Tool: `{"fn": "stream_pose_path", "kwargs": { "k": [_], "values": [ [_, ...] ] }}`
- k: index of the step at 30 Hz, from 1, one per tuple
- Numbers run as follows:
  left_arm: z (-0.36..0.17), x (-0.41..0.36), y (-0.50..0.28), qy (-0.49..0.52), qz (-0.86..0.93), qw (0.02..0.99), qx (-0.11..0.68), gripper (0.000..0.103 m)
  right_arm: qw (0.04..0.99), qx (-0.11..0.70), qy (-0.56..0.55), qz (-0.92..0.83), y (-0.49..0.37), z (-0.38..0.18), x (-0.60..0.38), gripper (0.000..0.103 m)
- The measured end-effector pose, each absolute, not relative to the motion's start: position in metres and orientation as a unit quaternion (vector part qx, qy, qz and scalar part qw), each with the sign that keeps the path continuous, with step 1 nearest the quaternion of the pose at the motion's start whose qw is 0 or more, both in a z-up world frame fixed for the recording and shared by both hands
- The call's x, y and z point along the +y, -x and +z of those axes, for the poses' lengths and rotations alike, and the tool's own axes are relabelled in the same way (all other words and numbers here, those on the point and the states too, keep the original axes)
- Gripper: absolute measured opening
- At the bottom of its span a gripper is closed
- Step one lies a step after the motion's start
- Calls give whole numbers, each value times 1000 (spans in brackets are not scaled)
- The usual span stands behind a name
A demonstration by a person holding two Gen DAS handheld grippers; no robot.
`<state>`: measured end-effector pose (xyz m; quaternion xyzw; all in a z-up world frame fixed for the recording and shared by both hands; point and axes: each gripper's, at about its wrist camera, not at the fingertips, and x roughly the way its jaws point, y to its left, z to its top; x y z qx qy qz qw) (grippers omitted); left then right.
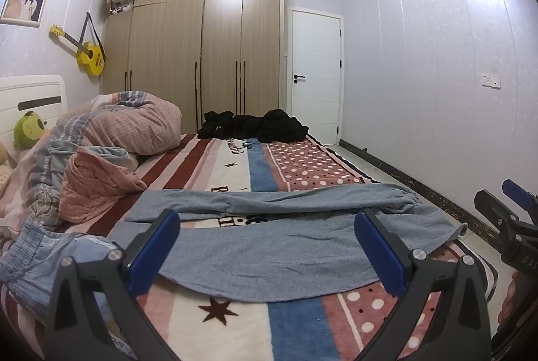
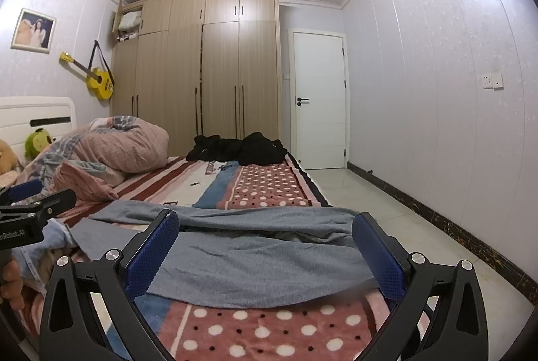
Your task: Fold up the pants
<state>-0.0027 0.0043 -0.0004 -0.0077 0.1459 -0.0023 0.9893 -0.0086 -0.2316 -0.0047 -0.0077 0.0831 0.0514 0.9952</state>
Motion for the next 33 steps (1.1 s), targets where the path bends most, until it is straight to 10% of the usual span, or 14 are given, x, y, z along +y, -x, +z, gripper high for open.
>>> {"fn": "stream_pose_path", "kwargs": {
  "k": [33],
  "values": [
    [-29,17,-29,52,-30,974,218,102,996,76,-17,49,6,-15,-240,102]
  ]
}}
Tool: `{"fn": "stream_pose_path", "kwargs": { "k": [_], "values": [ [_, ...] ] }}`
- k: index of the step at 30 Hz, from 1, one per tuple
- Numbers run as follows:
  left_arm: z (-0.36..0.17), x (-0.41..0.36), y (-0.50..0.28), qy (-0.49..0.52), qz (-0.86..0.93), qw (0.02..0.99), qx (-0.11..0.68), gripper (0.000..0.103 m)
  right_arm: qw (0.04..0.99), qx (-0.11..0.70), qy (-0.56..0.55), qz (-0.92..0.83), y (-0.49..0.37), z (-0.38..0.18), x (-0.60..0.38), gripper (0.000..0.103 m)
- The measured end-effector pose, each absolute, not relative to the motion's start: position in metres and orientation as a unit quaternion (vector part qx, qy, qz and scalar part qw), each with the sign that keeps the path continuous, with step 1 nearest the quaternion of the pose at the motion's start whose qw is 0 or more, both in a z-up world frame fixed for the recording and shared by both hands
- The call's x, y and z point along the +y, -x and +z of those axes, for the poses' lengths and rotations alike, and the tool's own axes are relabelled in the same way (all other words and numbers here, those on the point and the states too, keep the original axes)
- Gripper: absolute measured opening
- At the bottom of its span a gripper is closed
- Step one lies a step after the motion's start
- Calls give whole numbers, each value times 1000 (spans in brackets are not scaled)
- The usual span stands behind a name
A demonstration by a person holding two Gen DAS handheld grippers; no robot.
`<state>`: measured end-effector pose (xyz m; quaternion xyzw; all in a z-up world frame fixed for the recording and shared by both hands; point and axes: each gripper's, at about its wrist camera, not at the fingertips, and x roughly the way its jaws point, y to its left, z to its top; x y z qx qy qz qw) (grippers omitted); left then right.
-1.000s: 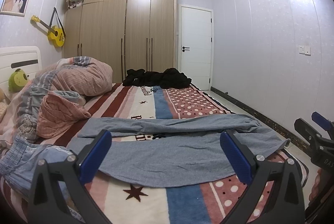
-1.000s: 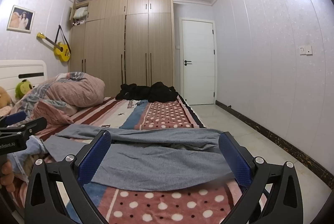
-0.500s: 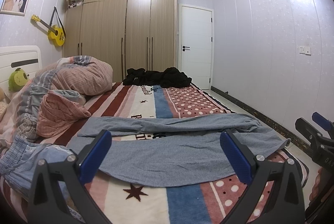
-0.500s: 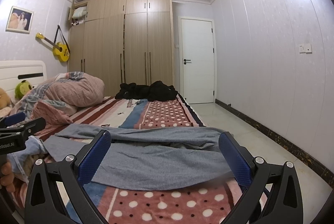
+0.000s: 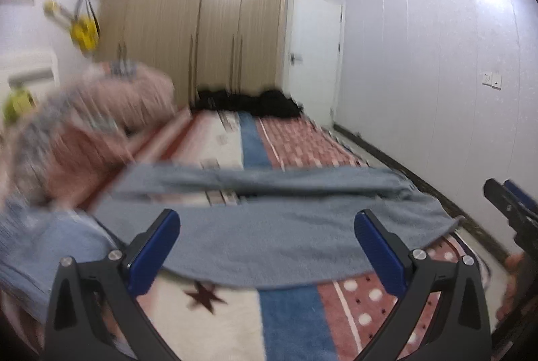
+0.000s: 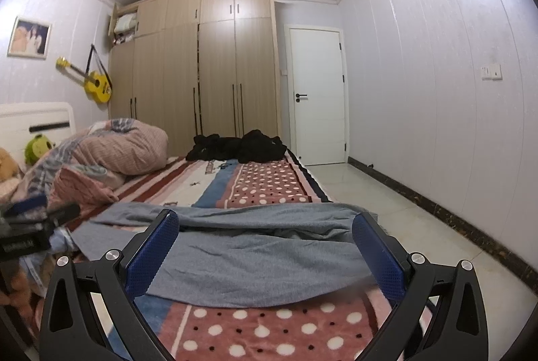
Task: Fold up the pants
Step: 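Grasp the waistband with the right gripper while the left gripper grasps the pant leg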
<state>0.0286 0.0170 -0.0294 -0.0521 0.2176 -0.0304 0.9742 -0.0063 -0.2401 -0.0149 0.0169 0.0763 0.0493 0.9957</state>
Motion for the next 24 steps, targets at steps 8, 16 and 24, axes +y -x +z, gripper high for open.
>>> {"fn": "stream_pose_path", "kwargs": {
  "k": [8,16,24],
  "values": [
    [-121,50,-88,116,2,926,360,102,962,266,-34,40,-74,-81,-285,102],
    [-166,75,-117,176,28,905,387,102,893,331,-290,97,-132,-147,-344,94],
    [-159,108,-154,212,83,901,371,79,902,343,-253,65,-147,-147,-374,90]
  ]
}}
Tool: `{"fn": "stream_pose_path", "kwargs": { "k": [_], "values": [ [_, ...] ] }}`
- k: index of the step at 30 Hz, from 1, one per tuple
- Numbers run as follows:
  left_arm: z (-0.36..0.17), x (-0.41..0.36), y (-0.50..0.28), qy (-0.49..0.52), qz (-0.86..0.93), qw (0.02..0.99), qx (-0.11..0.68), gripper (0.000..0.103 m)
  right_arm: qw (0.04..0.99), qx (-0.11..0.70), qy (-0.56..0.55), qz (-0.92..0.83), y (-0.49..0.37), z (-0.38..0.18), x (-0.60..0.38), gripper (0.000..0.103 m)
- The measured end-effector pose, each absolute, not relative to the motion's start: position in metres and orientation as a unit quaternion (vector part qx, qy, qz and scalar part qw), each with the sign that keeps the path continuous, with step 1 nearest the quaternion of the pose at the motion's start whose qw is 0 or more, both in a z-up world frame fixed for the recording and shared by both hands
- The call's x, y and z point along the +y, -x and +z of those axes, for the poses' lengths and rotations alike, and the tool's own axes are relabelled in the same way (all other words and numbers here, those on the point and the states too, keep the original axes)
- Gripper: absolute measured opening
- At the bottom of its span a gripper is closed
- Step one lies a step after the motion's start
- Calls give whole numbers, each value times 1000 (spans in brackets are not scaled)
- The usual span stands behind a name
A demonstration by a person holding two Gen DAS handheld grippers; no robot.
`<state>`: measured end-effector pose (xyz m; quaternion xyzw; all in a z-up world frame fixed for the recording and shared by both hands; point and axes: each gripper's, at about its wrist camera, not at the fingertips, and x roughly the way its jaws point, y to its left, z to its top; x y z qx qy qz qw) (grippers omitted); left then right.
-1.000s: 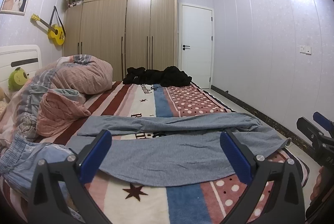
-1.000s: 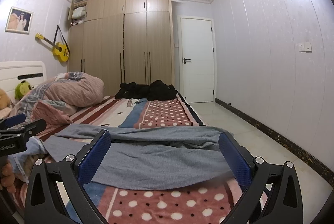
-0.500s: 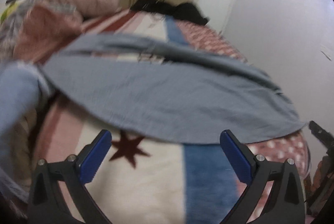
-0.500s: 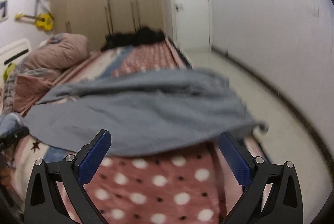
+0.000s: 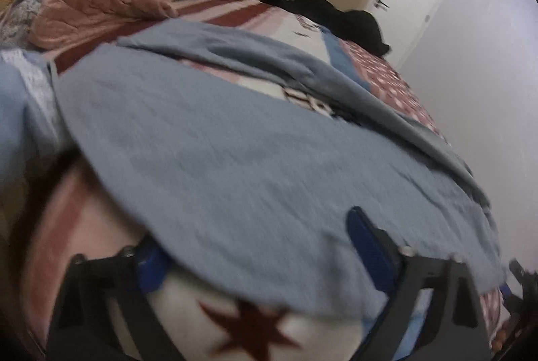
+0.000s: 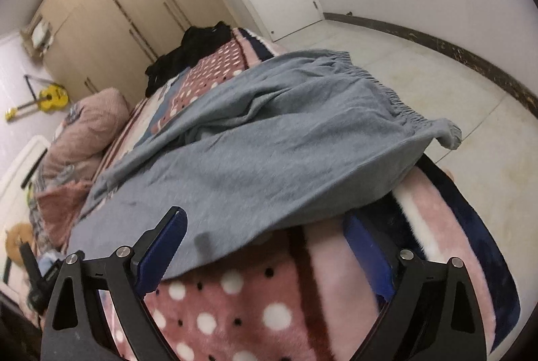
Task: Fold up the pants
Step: 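Grasp the waistband with the right gripper while the left gripper grasps the pant leg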
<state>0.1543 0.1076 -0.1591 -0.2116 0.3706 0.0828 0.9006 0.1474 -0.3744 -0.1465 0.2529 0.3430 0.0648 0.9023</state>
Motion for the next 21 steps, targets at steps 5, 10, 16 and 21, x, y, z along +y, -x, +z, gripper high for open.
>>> {"fn": "stream_pose_path", "kwargs": {
  "k": [5,10,16,21],
  "values": [
    [-155,127,-177,204,119,897,374,41,901,350,-252,42,-156,-147,-394,80],
    [-143,142,-185,198,132,902,361,16,897,347,-275,1,-162,-146,-411,59],
    [-118,146,-173,183,133,918,327,7,896,350,-268,-60,-162,-144,-419,19],
    [-95,144,-155,159,141,930,301,4,899,335,-275,-67,-152,-139,-426,5]
  ]
}}
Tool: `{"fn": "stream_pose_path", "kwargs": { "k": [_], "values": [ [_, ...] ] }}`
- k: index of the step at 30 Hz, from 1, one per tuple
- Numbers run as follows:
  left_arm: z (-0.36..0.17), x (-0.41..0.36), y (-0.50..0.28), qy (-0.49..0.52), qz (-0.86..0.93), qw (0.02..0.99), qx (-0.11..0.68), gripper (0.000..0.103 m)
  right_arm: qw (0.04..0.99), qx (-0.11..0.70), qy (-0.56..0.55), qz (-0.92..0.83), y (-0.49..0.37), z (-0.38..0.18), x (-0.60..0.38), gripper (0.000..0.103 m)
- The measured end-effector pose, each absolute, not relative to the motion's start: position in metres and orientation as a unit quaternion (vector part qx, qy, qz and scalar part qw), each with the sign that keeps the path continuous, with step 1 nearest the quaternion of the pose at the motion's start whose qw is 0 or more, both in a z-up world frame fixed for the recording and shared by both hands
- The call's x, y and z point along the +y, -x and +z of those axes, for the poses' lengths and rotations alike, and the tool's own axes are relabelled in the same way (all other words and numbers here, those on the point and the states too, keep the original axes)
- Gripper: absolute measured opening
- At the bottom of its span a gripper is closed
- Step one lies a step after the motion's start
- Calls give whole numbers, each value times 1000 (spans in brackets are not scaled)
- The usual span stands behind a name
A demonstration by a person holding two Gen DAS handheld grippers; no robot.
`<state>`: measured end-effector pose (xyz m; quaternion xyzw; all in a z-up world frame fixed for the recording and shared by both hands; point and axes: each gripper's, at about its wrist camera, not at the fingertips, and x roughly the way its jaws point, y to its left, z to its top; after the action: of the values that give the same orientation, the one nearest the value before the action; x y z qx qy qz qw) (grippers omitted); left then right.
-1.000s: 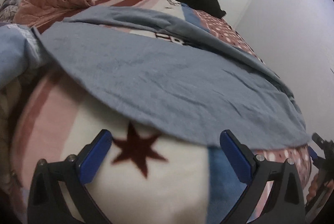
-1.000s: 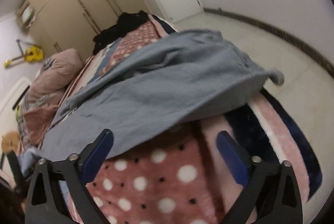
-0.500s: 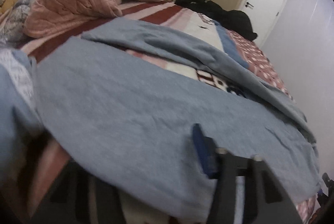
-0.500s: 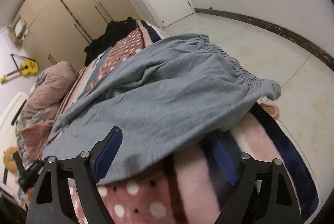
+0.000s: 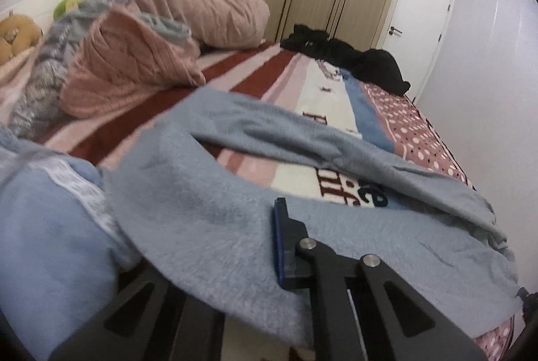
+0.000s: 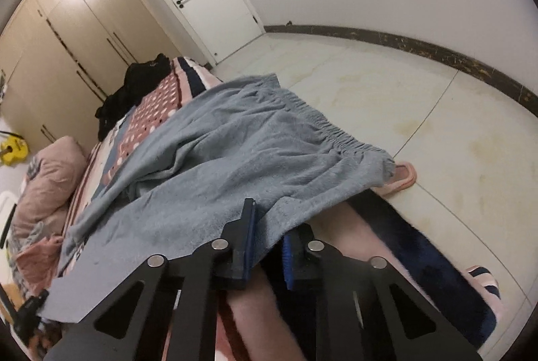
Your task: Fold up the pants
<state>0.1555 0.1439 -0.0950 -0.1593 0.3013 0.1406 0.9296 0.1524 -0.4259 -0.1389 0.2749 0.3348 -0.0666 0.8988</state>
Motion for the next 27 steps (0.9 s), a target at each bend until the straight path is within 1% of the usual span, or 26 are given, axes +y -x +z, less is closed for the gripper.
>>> {"fn": "stream_pose_path", "kwargs": {
  "k": [7,19,24,27],
  "values": [
    [-72,150,-136,150,137,938,282,4,920,316,-224,-58,-128,-112,-421,4],
    [-33,163,-109,102,134,950,264,4,939,279,-201,-26,-98,-67,-415,3],
    [-11,167,-126,80,133,951,268,4,943,271,-195,-10,-97,-45,-411,3],
    [-5,173,-165,67,136,941,302,5,948,274,-164,-9,-112,-29,-403,3]
  ]
}}
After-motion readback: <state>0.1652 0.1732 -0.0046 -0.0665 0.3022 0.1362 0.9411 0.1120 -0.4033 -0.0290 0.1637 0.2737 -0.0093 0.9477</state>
